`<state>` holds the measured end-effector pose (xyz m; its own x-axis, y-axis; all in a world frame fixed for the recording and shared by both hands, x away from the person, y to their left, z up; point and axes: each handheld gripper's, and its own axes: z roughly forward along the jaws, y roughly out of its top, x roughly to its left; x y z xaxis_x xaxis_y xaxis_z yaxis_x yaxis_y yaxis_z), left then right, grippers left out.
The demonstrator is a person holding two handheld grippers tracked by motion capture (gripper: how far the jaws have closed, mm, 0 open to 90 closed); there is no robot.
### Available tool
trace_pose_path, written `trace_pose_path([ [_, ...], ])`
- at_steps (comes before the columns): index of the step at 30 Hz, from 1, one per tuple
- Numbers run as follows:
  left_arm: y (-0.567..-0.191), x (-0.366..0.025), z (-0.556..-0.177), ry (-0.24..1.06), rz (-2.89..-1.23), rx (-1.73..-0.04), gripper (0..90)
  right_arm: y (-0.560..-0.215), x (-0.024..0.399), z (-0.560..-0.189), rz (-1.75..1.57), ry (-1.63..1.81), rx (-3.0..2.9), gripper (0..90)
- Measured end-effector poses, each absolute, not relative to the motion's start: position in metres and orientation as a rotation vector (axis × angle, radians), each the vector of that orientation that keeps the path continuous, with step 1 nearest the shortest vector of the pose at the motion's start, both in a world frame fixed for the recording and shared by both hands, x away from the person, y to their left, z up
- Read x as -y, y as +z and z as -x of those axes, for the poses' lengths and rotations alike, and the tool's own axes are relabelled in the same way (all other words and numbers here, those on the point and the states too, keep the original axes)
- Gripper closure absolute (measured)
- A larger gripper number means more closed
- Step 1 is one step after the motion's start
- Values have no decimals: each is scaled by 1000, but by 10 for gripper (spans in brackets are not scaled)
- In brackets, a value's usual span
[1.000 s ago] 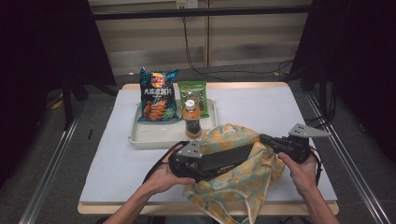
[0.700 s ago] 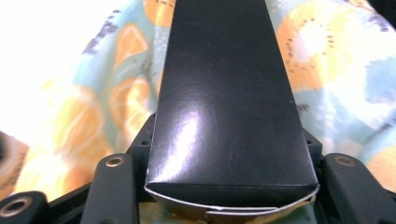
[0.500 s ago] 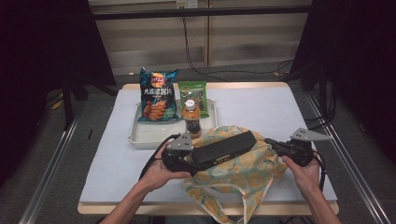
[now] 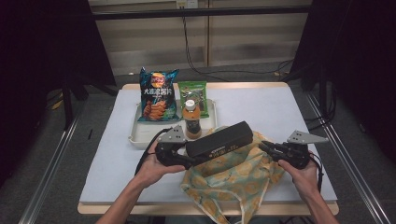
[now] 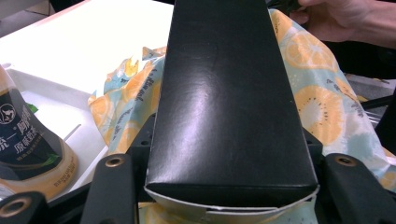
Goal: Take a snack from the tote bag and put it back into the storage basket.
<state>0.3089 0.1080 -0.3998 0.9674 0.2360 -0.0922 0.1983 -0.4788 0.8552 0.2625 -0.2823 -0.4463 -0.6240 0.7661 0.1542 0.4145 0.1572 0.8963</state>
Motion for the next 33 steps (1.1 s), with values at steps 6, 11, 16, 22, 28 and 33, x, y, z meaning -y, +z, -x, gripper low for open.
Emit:
trace_pose_path([
  [6, -399, -111, -311, 34, -2085, -303, 439, -441, 281, -259, -1102, 1491, -2079, 517],
  [11, -397, -116, -311, 19, -2087, -287, 438, -435, 277, -256, -1093, 1502, -2029, 293],
  [16, -398, -118, -313, 15, -2093, -285, 437, -432, 277, -254, -1071, 1544, -2020, 162],
  [22, -395, -121, -313, 20, -2096, -291, 437, -429, 275, -252, -1046, 1567, -2026, 6],
  [28, -387, -129, -312, 32, -2093, -279, 436, -426, 273, -246, -983, 1591, -2024, 0],
  [33, -384, -138, -312, 38, -2077, -300, 437, -424, 274, -238, -960, 1588, -1950, 6],
])
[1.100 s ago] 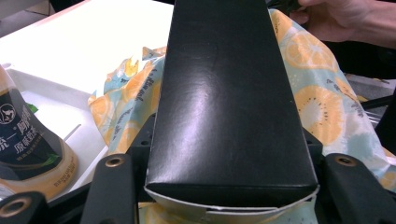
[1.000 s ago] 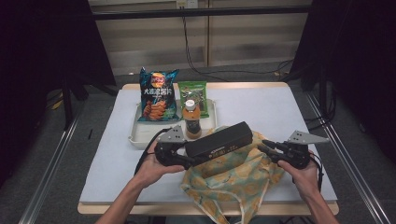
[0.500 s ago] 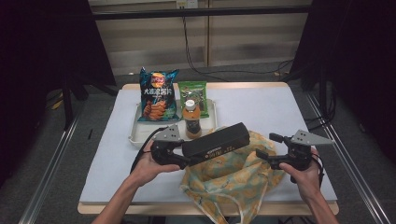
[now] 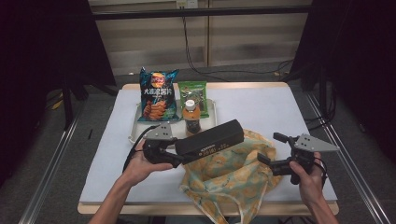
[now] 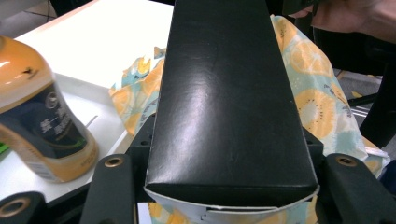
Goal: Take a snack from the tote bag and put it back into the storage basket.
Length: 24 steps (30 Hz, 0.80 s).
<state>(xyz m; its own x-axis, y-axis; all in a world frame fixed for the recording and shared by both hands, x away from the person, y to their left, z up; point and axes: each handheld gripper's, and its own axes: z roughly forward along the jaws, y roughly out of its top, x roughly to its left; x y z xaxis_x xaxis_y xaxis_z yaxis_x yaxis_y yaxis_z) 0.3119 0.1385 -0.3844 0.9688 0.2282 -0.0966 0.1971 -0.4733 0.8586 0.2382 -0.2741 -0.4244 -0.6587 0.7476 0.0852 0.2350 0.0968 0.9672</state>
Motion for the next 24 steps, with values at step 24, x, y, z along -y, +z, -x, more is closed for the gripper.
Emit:
trace_pose_path([
  [24, -372, -183, -320, 73, -2068, -330, 434, -435, 294, -200, -979, 1548, -1919, 7],
])
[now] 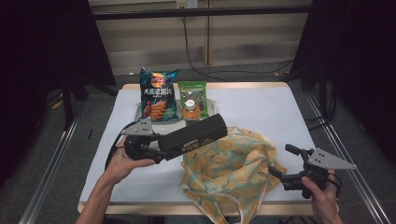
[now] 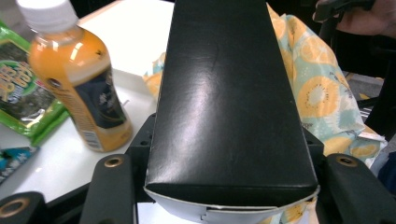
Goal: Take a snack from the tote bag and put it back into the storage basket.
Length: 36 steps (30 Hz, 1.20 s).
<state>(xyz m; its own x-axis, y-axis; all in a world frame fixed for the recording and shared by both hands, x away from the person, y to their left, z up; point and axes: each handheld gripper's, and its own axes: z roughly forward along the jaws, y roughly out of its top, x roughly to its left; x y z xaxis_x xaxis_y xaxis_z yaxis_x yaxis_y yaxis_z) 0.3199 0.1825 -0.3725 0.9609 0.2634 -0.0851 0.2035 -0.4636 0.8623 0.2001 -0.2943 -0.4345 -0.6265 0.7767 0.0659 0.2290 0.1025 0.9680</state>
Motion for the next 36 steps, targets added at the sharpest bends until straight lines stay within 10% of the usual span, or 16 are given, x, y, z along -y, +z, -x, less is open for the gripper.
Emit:
trace_pose_path([
  [36, -358, -280, -350, 217, -2060, -466, 434, -440, 299, -202, -1022, 1542, -1921, 4],
])
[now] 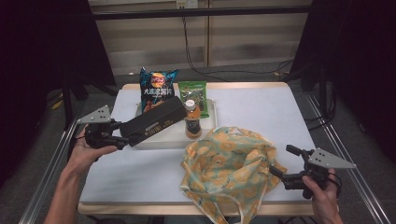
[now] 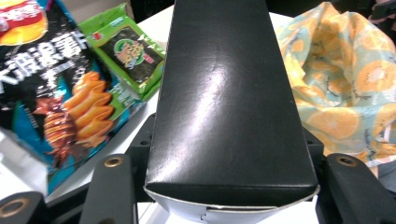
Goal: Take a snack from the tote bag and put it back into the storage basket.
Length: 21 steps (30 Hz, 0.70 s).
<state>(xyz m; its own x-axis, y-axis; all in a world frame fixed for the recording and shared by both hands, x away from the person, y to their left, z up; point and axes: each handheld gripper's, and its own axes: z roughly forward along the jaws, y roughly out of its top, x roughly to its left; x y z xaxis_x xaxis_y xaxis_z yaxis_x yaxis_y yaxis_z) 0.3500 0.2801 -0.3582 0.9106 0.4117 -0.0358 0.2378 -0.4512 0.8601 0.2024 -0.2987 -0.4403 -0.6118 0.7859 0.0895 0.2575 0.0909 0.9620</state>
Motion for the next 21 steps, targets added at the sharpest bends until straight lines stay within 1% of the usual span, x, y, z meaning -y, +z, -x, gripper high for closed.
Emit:
trace_pose_path([
  [5, -362, -290, -360, 234, -2055, -501, 435, -441, 297, -203, -1013, 1538, -1931, 4],
  [10, -368, -293, -372, 239, -2105, -507, 435, -441, 298, -203, -1020, 1538, -1929, 4],
  [21, -380, -293, -393, 207, -2155, -509, 434, -442, 296, -204, -1015, 1535, -1935, 4],
])
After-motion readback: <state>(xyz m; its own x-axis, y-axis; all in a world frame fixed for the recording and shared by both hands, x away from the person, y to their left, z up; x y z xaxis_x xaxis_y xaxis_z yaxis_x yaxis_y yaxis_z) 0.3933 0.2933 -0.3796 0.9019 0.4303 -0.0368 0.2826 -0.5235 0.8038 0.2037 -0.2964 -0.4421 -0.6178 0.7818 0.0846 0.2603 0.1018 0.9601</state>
